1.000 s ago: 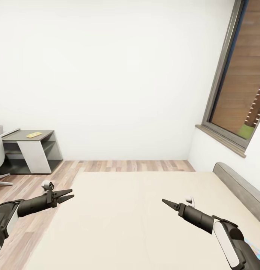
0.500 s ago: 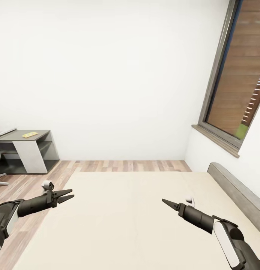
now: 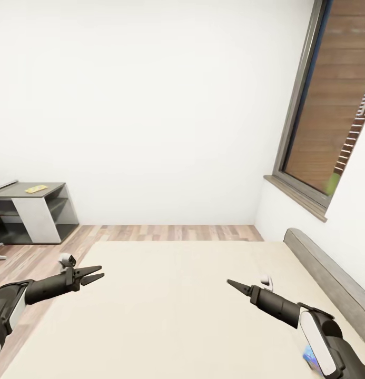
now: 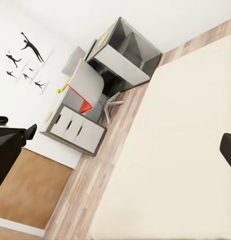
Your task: Put all the toys in the child's room - the three board games (two on the bed and one on the table), the two jigsaw puzzles on the table, and the tennis ball on the table - inside the toy box on the table in the child's room.
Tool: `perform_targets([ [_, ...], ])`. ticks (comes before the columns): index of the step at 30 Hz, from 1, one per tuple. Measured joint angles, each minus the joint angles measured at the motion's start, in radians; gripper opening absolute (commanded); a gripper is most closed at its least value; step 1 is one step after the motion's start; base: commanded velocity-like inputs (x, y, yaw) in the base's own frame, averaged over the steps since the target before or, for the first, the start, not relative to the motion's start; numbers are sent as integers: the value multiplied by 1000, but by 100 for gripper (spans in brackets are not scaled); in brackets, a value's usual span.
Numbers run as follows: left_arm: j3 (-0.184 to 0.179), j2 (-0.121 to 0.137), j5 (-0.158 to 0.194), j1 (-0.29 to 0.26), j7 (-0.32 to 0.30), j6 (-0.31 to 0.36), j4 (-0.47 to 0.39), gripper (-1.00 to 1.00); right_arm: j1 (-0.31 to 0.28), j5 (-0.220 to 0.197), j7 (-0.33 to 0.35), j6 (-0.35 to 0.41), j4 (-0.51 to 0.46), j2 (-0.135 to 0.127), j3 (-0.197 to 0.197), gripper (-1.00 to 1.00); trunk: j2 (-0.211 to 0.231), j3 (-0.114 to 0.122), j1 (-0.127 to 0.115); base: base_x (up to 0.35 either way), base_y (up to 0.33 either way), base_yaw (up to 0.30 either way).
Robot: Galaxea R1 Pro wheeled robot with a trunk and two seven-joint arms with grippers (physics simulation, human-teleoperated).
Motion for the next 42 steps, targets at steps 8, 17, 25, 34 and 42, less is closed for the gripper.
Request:
perform_targets([
  [8,0,-1,0,0,0,0,0,100,0,0,-1,0,0,1,0,100,0,0,0,0,-216,0],
  [17,0,-1,0,0,0,0,0,100,0,1,-1,0,1,1,0,100,0,0,0,0,-216,0],
  [25,0,-1,0,0,0,0,0,100,0,1,-1,0,1,2,0,100,0,0,0,0,-216,0],
  [34,1,-1,0,0,0,0,0,100,0,0,-1,0,1,0,0,100,0,0,0,0,-216,0],
  [42,1,0,0,0,0,0,0,100,0,0,-1,0,1,0,0,100,0,0,0,0,-216,0],
])
